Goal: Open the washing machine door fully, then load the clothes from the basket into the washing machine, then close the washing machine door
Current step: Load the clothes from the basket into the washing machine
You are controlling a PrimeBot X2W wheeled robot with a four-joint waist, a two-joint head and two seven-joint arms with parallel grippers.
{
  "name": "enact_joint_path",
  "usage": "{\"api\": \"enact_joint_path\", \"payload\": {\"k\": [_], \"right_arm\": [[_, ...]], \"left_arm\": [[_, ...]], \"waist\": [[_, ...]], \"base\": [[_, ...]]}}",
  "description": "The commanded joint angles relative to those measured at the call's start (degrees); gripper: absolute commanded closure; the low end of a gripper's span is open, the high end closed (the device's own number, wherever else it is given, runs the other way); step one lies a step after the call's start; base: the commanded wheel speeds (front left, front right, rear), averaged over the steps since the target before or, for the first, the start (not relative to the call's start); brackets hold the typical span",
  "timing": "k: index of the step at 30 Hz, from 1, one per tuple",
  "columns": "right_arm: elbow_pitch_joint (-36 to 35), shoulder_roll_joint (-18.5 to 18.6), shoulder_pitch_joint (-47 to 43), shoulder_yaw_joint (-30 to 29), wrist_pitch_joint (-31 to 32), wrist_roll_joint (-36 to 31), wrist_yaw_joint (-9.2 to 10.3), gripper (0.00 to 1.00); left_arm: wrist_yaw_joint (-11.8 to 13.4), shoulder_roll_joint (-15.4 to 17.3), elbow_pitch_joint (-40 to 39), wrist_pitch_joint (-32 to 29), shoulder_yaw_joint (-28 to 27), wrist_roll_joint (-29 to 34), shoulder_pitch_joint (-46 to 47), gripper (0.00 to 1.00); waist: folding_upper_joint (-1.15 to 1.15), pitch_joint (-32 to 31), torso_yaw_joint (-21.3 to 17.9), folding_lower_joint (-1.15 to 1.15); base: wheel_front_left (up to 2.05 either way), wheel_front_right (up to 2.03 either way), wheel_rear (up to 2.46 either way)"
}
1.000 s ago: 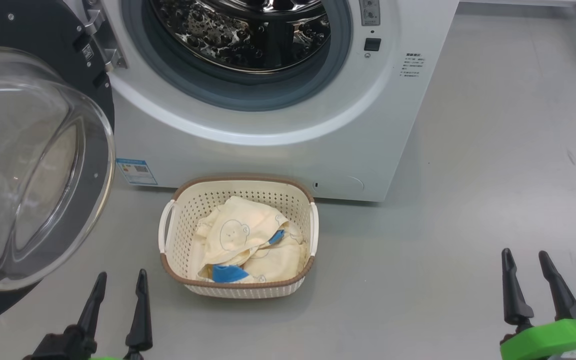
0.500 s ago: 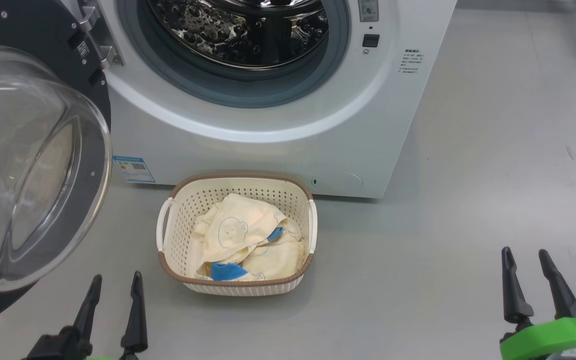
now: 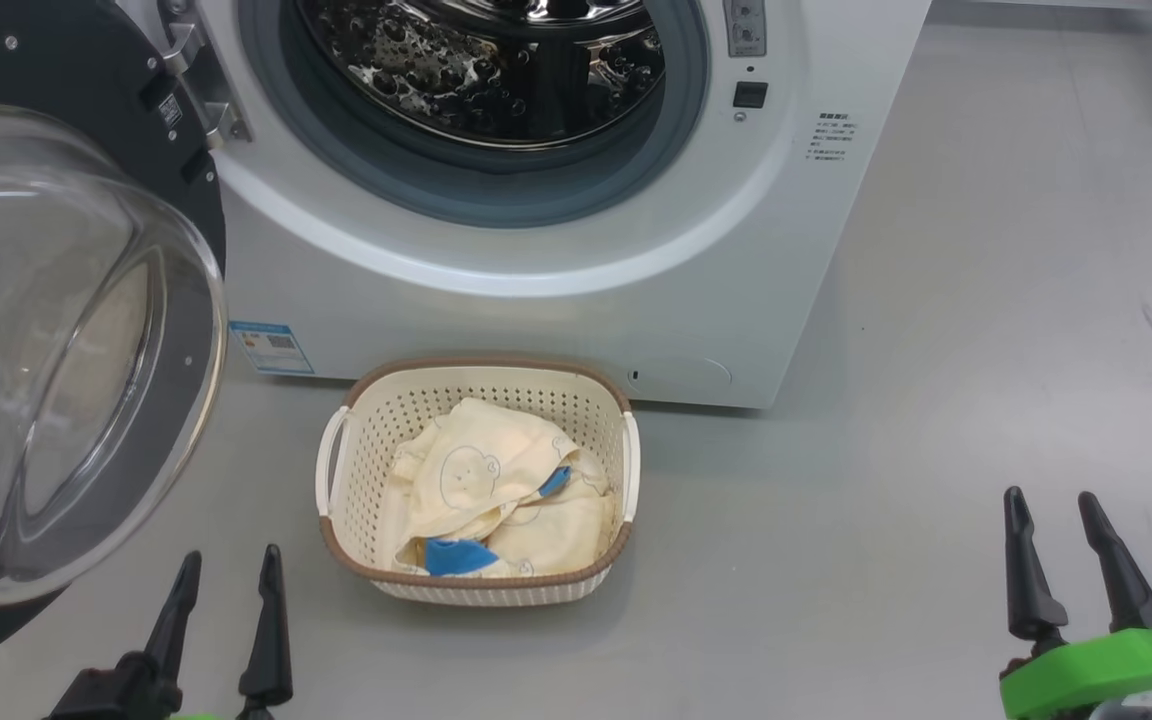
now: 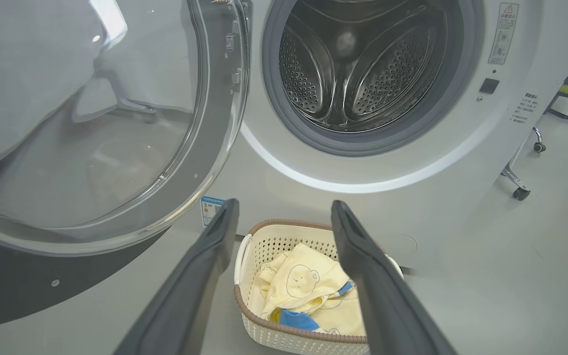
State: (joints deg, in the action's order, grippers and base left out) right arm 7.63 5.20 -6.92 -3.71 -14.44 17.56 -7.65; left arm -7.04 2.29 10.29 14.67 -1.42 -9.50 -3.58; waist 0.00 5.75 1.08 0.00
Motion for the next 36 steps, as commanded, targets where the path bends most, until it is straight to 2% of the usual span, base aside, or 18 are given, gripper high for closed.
{"api": "enact_joint_path", "payload": {"k": [1, 13, 29, 36], "right_arm": [[-1.7, 1.0, 2.2, 0.9, -0.6, 0.0, 0.16, 0.0], [-1.9, 0.8, 2.1, 0.9, -0.6, -0.1, 0.16, 0.0], [-1.5, 0.2, 2.6, 1.9, -0.6, 0.0, 0.16, 0.0], [-1.4, -0.4, 3.7, 3.0, -0.6, 0.4, 0.16, 0.0]], "left_arm": [[0.0, 0.6, -1.6, 0.3, -1.7, 0.6, 2.4, 0.0], [-0.2, 0.6, -2.4, 0.3, -0.8, 1.1, 2.2, 0.0], [-0.4, 0.6, -3.0, 0.3, 2.4, 0.6, 2.3, 0.0], [-0.4, 0.6, 0.5, 0.3, 5.7, 0.2, 4.3, 0.0]], "waist": [[0.0, 0.0, 0.0, 0.0], [0.0, 0.2, 0.1, 0.0], [0.0, 1.1, -0.5, 0.0], [0.0, 3.4, -2.1, 0.0]], "base": [[1.05, -1.05, 0.0], [0.86, -0.85, -0.02], [0.01, -0.01, 0.0], [0.0, 0.0, 0.0]]}}
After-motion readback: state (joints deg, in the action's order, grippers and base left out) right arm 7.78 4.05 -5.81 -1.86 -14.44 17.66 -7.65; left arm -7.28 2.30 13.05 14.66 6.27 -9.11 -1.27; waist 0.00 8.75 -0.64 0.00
